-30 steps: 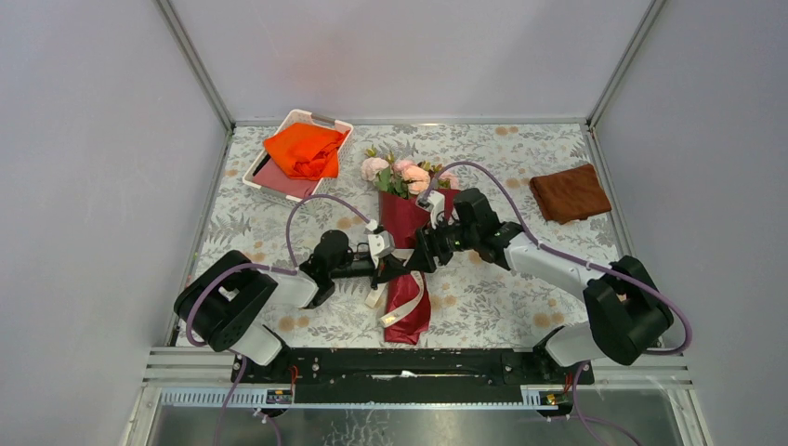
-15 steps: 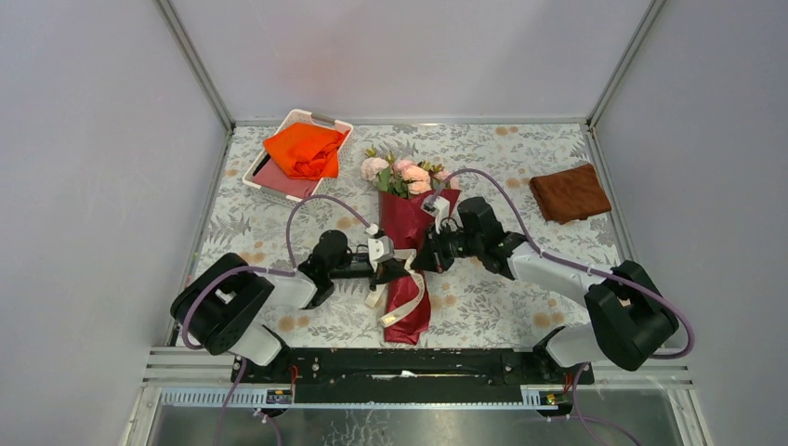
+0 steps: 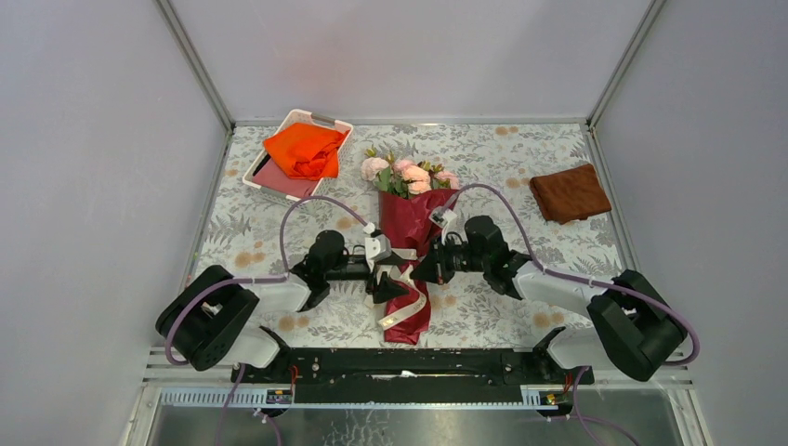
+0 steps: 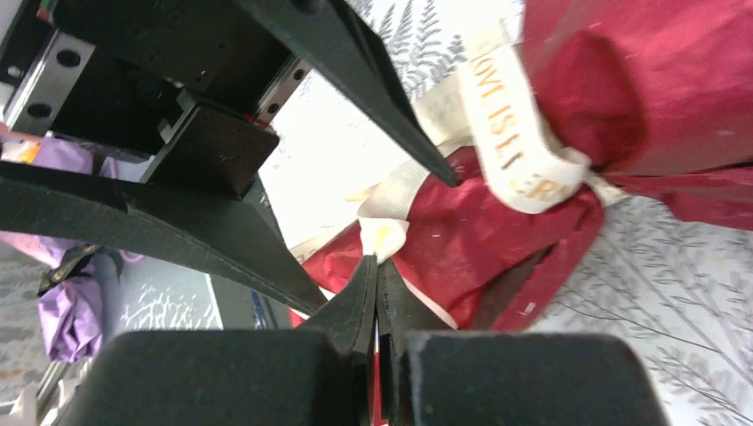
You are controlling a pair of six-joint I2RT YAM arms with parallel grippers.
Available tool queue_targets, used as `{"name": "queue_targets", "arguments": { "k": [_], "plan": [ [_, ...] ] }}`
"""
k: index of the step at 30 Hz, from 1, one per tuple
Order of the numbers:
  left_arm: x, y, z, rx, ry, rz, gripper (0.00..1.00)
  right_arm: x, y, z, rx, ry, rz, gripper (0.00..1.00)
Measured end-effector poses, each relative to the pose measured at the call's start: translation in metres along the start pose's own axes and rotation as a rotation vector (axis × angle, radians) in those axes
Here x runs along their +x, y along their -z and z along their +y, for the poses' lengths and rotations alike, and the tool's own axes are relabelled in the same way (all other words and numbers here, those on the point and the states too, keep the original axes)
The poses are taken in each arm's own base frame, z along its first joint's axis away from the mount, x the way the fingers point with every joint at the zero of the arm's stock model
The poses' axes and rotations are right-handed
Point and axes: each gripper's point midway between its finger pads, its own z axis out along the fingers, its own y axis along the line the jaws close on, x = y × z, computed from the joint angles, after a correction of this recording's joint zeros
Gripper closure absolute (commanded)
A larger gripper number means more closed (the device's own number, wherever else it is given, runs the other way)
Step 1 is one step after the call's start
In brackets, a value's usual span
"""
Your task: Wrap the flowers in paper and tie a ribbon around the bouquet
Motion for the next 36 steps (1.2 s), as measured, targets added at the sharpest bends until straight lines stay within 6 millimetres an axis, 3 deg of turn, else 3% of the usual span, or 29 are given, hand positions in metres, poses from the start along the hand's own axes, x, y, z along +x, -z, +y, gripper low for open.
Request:
{"name": "queue_targets", "arguments": {
  "k": [5, 10, 15, 18, 19, 20, 23, 24, 27, 33, 36],
  "plan": [
    [0.009, 0.004, 0.0, -0.042, 0.075, 0.009, 0.17, 0.011, -0.011, 0.014, -0.05, -0.031, 0.01, 1.0],
    [0.022, 0.004, 0.007, -0.088, 0.124, 0.033, 0.48, 0.01, -0.016, 0.011, -0.046, -0.055, 0.002, 1.0],
    [0.026, 0.003, 0.015, -0.123, 0.144, 0.03, 0.68, 0.009, -0.02, 0.008, -0.038, -0.064, -0.001, 1.0],
    [0.026, 0.002, 0.016, -0.125, 0.161, 0.024, 0.95, 0.008, -0.021, 0.007, -0.033, -0.067, -0.004, 1.0],
    [0.025, 0.001, 0.015, -0.122, 0.162, 0.02, 1.0, 0.008, -0.021, 0.007, -0.031, -0.067, -0.006, 1.0],
    [0.025, 0.001, 0.015, -0.122, 0.17, 0.019, 1.0, 0.008, -0.021, 0.007, -0.032, -0.07, -0.005, 1.0],
    [0.025, 0.001, 0.015, -0.122, 0.178, 0.015, 1.0, 0.007, -0.02, 0.006, -0.027, -0.077, 0.005, 0.74],
    [0.025, 0.001, 0.016, -0.124, 0.184, 0.015, 1.0, 0.005, -0.02, 0.005, -0.018, -0.078, 0.015, 0.7],
    [0.025, 0.003, 0.018, -0.136, 0.212, 0.017, 1.0, -0.014, -0.015, -0.002, 0.035, -0.05, 0.028, 0.67],
    [0.018, 0.002, 0.027, -0.169, 0.245, 0.018, 1.0, -0.09, -0.004, -0.002, 0.126, 0.125, -0.025, 0.61],
    [0.019, 0.003, 0.029, -0.173, 0.252, 0.023, 0.96, -0.094, -0.009, -0.011, 0.157, 0.172, 0.023, 0.56]
  ]
}}
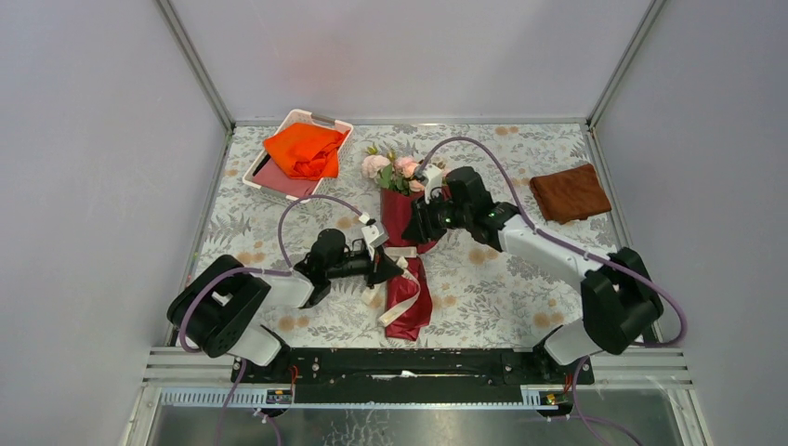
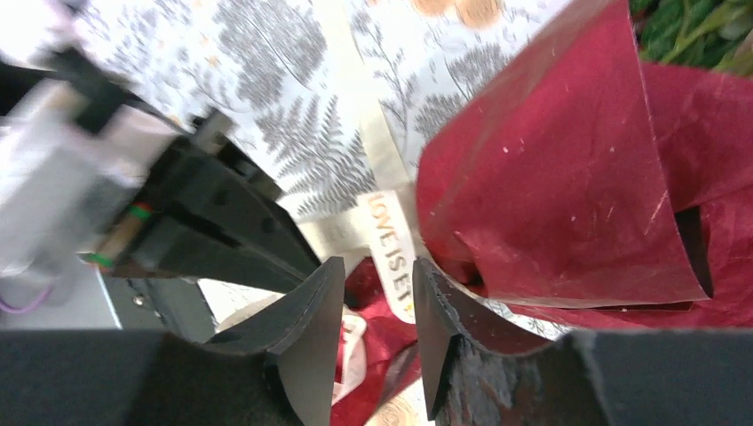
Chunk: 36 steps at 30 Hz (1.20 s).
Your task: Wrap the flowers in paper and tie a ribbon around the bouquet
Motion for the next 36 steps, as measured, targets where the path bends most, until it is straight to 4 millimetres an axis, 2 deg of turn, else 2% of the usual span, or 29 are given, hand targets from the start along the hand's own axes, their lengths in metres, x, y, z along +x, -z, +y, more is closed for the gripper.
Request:
{"name": "queue_targets", "arguments": {
  "k": [4, 7, 10, 13, 15, 20, 23, 28, 33, 36],
  "plan": [
    [0.002, 0.0, 0.001, -0.002, 0.003, 0.004, 0.84, 0.034, -0.015, -0.019, 0.031, -0.01, 0.139, 0.54],
    [0.003, 0.0, 0.003, -0.006, 0.007, 0.008, 0.75, 0.057, -0.019, -0.027, 0.042, -0.029, 0.221, 0.54],
    [0.004, -0.001, 0.004, -0.007, 0.009, 0.008, 0.67, 0.063, -0.018, -0.028, 0.04, -0.024, 0.242, 0.54],
    [0.004, -0.001, 0.004, -0.006, 0.01, 0.008, 0.65, 0.064, -0.019, -0.027, 0.031, -0.02, 0.244, 0.56],
    [0.004, -0.001, 0.003, -0.001, 0.01, 0.007, 0.64, 0.065, -0.019, -0.027, 0.027, -0.019, 0.247, 0.62],
    [-0.002, 0.001, 0.003, 0.012, 0.022, -0.003, 0.64, 0.069, -0.022, -0.028, 0.021, -0.02, 0.261, 0.86],
    [-0.009, 0.001, 0.002, 0.021, 0.014, -0.019, 0.7, 0.072, -0.023, -0.028, 0.011, -0.02, 0.268, 0.99],
    [-0.011, 0.001, 0.0, 0.03, 0.027, -0.018, 0.98, 0.071, -0.023, -0.027, 0.01, -0.021, 0.264, 1.0],
    [-0.015, -0.001, -0.002, 0.049, 0.032, -0.014, 1.0, 0.063, -0.023, -0.026, 0.012, -0.043, 0.236, 1.0],
    [-0.015, -0.003, -0.002, 0.068, 0.026, 0.004, 1.0, 0.049, -0.021, -0.024, 0.013, -0.057, 0.187, 1.0]
  ]
}}
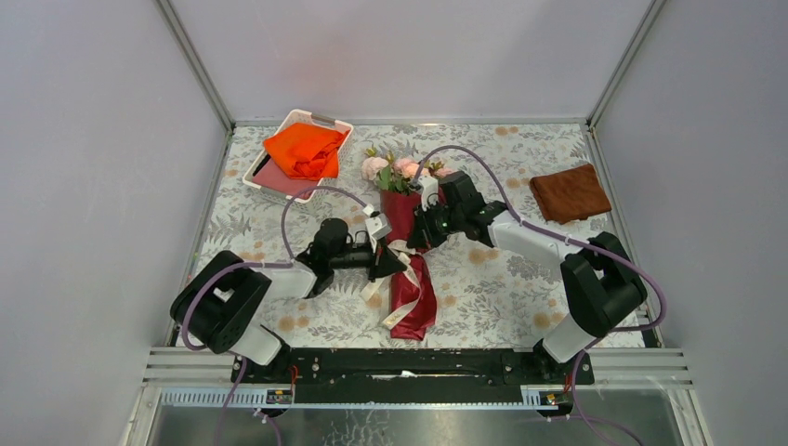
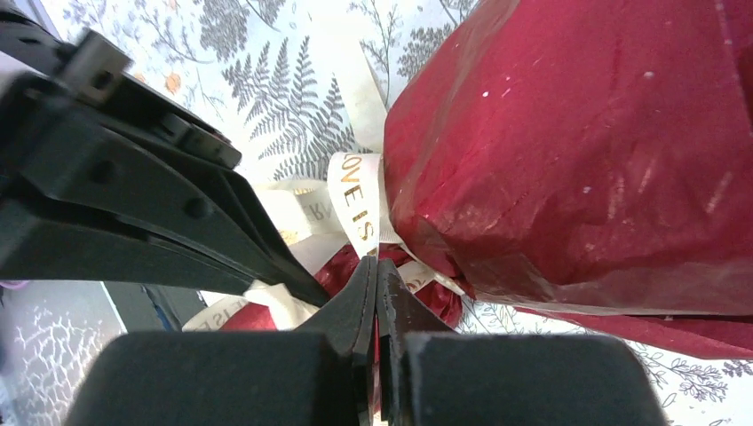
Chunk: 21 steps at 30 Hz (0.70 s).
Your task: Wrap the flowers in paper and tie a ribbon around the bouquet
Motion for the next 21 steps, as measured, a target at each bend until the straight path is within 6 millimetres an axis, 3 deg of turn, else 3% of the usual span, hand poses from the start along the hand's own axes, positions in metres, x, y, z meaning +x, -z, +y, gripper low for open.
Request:
{"name": "queue_targets", "arguments": {
  "k": [4, 11, 16, 21],
  "plan": [
    [0.008, -0.004, 0.007, 0.004, -0.015, 0.057, 1.0, -0.011, 0.004, 0.002, -0.014, -0.023, -0.053, 1.0],
    [0.025, -0.006, 0.025, -0.026, -0.005, 0.143, 1.0, 0.0, 0.005, 0.009, -0.081, -0.077, -0.063, 1.0],
    [0.032, -0.011, 0.035, -0.047, 0.035, 0.189, 1.0, 0.009, 0.005, 0.017, -0.143, -0.082, -0.05, 0.86],
    [0.041, -0.012, 0.042, -0.075, 0.065, 0.223, 1.0, 0.006, 0.008, 0.022, -0.172, -0.069, -0.042, 0.63]
  ]
}}
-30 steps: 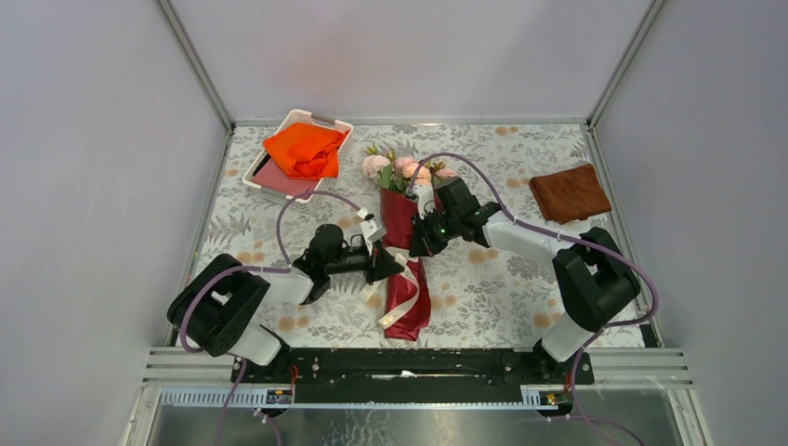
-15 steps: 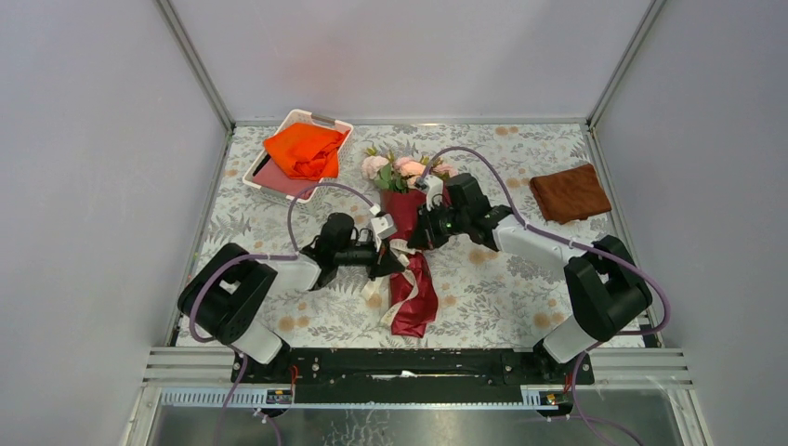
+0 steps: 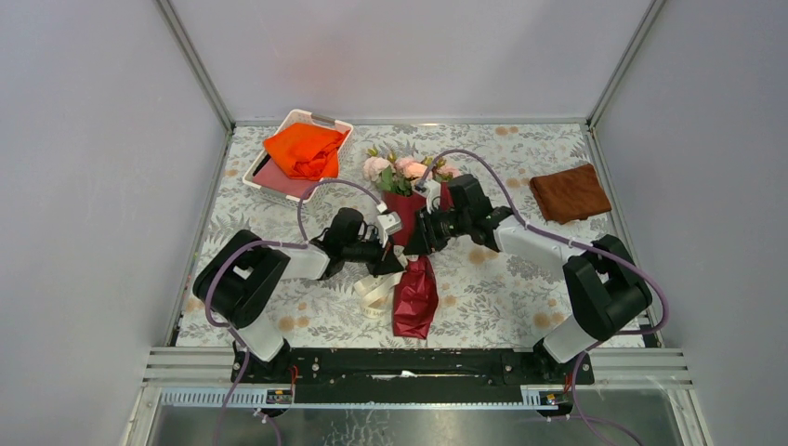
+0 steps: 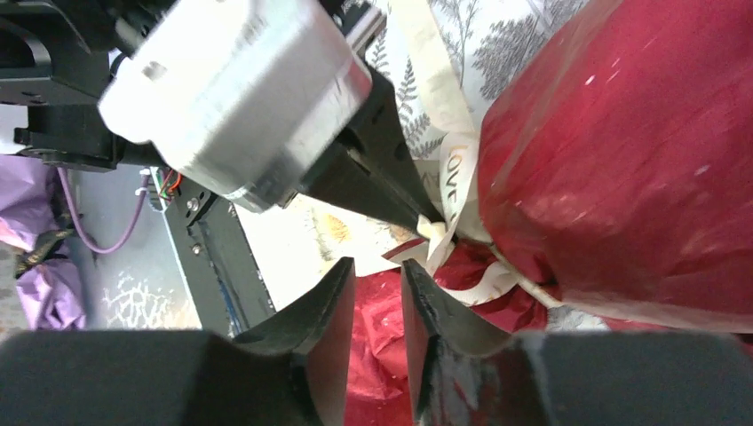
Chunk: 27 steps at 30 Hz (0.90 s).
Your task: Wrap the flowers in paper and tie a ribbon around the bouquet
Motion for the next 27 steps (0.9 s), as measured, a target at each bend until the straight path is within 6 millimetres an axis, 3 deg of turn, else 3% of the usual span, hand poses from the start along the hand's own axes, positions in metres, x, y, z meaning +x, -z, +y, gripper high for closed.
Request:
{"name": "queue_targets", "arguments": {
  "k": [3, 7, 10, 13, 17, 27],
  "plan": [
    [0.002, 0.0, 0.001, 0.001, -0.004, 0.012, 1.0, -0.014, 0.003, -0.001, 0.01, 0.022, -0.008, 0.65],
    [0.002, 0.001, 0.002, -0.002, -0.004, 0.018, 1.0, -0.048, 0.008, -0.007, 0.051, 0.076, -0.041, 0.81],
    [0.002, 0.001, 0.002, -0.001, -0.002, 0.018, 1.0, -0.059, 0.006, -0.017, 0.095, 0.097, -0.042, 0.9],
    [0.003, 0.001, 0.003, 0.0, -0.001, 0.021, 1.0, -0.051, -0.002, -0.029, 0.116, 0.087, 0.011, 0.93],
    [0.004, 0.001, 0.003, 0.0, -0.008, 0.023, 1.0, -0.026, -0.01, -0.042, 0.125, 0.062, 0.111, 0.95],
    [0.005, 0.001, 0.004, 0.001, -0.033, 0.025, 1.0, -0.003, -0.011, -0.043, 0.145, 0.097, 0.198, 0.92]
  ]
}}
